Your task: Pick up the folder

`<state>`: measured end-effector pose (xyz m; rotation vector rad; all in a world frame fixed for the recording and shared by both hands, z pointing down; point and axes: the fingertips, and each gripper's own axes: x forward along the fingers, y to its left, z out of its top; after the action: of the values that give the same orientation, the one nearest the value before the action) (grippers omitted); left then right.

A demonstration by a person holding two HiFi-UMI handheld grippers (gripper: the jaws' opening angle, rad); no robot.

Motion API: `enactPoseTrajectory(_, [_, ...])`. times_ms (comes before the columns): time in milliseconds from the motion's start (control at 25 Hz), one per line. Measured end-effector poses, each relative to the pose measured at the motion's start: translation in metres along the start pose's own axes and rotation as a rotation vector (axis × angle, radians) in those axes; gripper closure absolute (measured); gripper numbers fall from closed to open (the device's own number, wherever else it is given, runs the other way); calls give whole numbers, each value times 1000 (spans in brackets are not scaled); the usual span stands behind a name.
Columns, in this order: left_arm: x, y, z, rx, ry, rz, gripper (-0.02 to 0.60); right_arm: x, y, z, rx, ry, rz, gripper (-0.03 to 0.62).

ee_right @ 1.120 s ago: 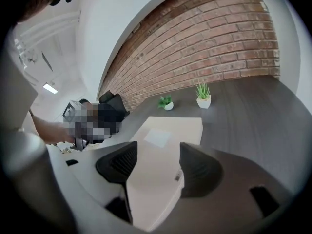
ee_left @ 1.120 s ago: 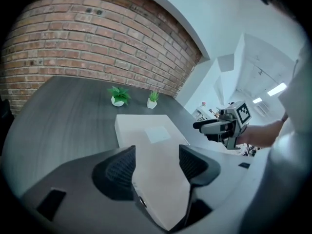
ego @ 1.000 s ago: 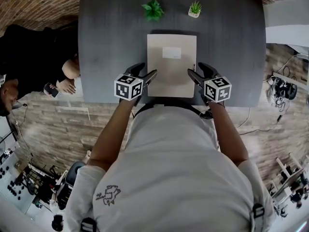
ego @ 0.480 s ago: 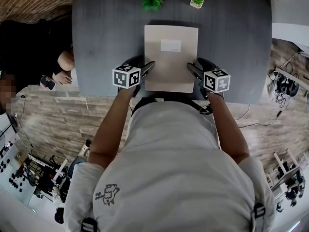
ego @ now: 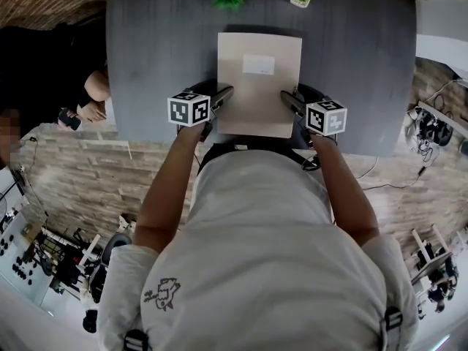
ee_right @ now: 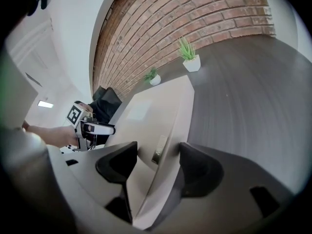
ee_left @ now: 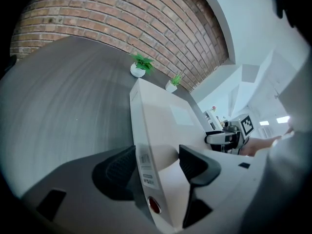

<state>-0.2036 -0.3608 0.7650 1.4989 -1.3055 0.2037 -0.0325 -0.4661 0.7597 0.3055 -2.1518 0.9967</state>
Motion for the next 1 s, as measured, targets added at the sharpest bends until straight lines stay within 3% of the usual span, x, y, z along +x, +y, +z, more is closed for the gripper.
enactPoseTrajectory(1000, [-3, -8, 3, 5, -14, -14, 332, -3, 4, 5, -4, 0, -54, 339])
